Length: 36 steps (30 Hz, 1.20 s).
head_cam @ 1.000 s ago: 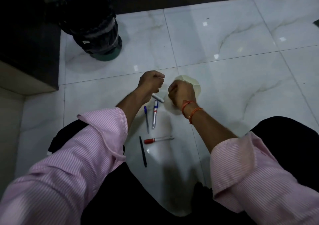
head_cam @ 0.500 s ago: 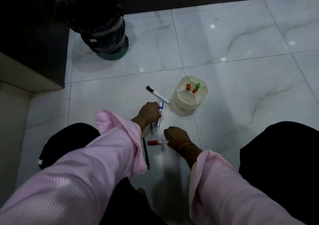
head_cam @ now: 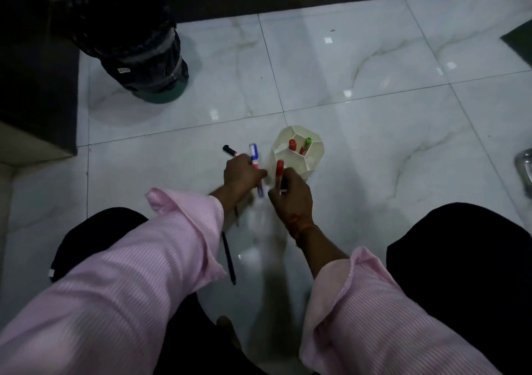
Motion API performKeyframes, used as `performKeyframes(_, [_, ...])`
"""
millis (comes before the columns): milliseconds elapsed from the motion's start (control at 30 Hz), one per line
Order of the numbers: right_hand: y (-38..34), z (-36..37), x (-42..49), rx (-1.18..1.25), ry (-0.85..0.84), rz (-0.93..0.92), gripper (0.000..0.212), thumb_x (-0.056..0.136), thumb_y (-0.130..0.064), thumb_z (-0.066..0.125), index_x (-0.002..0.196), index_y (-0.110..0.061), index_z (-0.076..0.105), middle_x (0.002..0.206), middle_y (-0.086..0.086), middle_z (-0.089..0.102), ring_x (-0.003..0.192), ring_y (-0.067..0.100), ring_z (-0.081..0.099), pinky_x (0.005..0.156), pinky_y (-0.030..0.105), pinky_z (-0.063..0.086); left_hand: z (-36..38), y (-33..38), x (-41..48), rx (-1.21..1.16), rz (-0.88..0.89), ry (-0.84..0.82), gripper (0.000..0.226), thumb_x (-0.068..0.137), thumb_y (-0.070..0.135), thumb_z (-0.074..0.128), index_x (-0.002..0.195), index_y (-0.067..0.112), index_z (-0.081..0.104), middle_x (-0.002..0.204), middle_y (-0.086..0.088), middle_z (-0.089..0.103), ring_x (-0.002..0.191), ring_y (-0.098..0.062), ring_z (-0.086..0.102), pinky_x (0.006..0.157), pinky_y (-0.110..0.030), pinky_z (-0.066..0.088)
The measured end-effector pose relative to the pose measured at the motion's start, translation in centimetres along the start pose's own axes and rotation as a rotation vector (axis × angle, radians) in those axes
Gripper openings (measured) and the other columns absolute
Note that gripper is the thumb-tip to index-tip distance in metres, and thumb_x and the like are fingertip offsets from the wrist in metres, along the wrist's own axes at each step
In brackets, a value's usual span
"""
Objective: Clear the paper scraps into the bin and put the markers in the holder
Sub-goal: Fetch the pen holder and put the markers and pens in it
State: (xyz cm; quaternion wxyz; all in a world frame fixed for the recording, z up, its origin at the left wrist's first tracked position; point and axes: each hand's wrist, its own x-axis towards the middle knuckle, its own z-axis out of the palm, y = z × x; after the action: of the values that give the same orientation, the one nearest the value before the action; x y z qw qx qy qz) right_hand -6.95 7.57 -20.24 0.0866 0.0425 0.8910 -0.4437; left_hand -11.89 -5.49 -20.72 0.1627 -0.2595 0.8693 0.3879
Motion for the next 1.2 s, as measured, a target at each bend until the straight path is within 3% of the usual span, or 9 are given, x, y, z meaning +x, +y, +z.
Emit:
performKeyframes(133, [-3.3, -1.1, 2.3, 0.095, 0.335, -0.099, 0.018, 0.084, -0.029, 0.063, 0.096, -0.017, 0.055, 0.09, -0.003, 0.063, 0.08, 0.014, 0.06, 0.068, 0.027, 0.053, -2.4, 4.7, -1.1, -0.261, 0.14, 0.143, 0.025, 0.073, 0.021, 0.072, 0.095, 0.011, 0.065, 0.087, -0.002, 0.068, 0.078, -0.017, 0.065, 0.071, -0.029, 0.055])
performKeyframes(233, [-3.7, -2.2, 4.1, 0.158, 0.455, -0.035, 0.015, 0.086, -0.026, 0.061, 0.097, -0.021, 0.053, 0.093, -0.003, 0.063, 0.082, 0.013, 0.062, 0.07, 0.027, 0.057, -2.9, 6.2, -1.5, -0.385, 0.252, 0.105, 0.025, 0.077, 0.019, 0.07, 0.099, 0.012, 0.064, 0.089, 0.002, 0.066, 0.085, -0.019, 0.067, 0.078, -0.034, 0.058])
performKeyframes(533, [0.2, -1.6, 3.5, 0.133, 0.369, 0.108, 0.023, 0.085, -0.013, 0.061, 0.109, -0.014, 0.06, 0.106, 0.004, 0.067, 0.09, 0.017, 0.062, 0.085, 0.032, 0.056, -0.1, 5.2, -1.7, -0.323, 0.294, 0.0, 0.021, 0.078, 0.009, 0.073, 0.098, 0.01, 0.066, 0.098, -0.005, 0.07, 0.09, -0.02, 0.066, 0.079, -0.03, 0.056])
performKeyframes(667, [1.1, -2.0, 3.8, 0.186, 0.443, 0.14, 0.028, 0.077, -0.013, 0.062, 0.104, -0.018, 0.06, 0.104, 0.001, 0.064, 0.089, 0.016, 0.062, 0.077, 0.035, 0.057, -0.3, 5.1, -0.9, -0.364, 0.205, 0.022, 0.03, 0.078, 0.01, 0.075, 0.106, 0.013, 0.066, 0.106, 0.0, 0.067, 0.091, -0.017, 0.066, 0.061, -0.026, 0.057])
performKeyframes(800, [1.2, -2.5, 4.3, 0.288, 0.556, 0.236, 0.027, 0.076, -0.014, 0.056, 0.101, -0.019, 0.063, 0.106, -0.001, 0.063, 0.095, 0.021, 0.063, 0.077, 0.039, 0.057, 0.3, 4.4, 0.0, -0.399, 0.024, 0.056, 0.04, 0.071, 0.02, 0.075, 0.109, 0.012, 0.063, 0.107, -0.005, 0.066, 0.096, -0.021, 0.064, 0.076, -0.038, 0.059])
performKeyframes(900, [1.6, -2.2, 4.7, 0.336, 0.465, 0.31, 0.033, 0.083, -0.017, 0.048, 0.112, -0.02, 0.064, 0.119, 0.002, 0.062, 0.108, 0.023, 0.06, 0.091, 0.042, 0.054, 0.9, 3.7, 0.0, -0.489, -0.258, -0.031, 0.051, 0.062, 0.028, 0.066, 0.108, 0.005, 0.063, 0.106, -0.016, 0.067, 0.094, -0.03, 0.067, 0.08, -0.042, 0.06])
performKeyframes(1000, [2.0, -1.4, 4.0, 0.204, 0.351, 0.27, 0.041, 0.086, -0.028, 0.037, 0.112, -0.012, 0.065, 0.118, 0.009, 0.064, 0.112, 0.026, 0.057, 0.102, 0.038, 0.043, 1.7, 3.6, -0.5, -0.748, -0.432, -0.231, 0.04, 0.077, 0.008, 0.054, 0.116, 0.002, 0.056, 0.114, -0.019, 0.064, 0.098, -0.029, 0.067, 0.082, -0.042, 0.06])
performKeyframes(1133, [2.1, -0.2, 2.2, 0.055, 0.295, 0.163, 0.035, 0.1, -0.026, 0.034, 0.105, -0.009, 0.064, 0.107, 0.011, 0.065, 0.1, 0.027, 0.058, 0.092, 0.033, 0.043, 1.3, 4.3, -0.8, -0.821, -0.38, -0.288, 0.023, 0.08, -0.01, 0.048, 0.091, 0.005, 0.06, 0.112, -0.019, 0.06, 0.106, -0.03, 0.064, 0.092, -0.04, 0.057])
performKeyframes(1200, [1.1, 0.3, 1.7, 0.125, 0.202, 0.126, 0.031, 0.103, -0.023, 0.036, 0.114, -0.009, 0.062, 0.111, 0.008, 0.065, 0.099, 0.019, 0.057, 0.086, 0.024, 0.04, 0.5, 4.4, 0.0, -0.941, -0.327, -0.259, 0.034, 0.082, -0.016, 0.044, 0.102, 0.005, 0.061, 0.118, -0.015, 0.056, 0.109, -0.028, 0.06, 0.092, -0.037, 0.056])
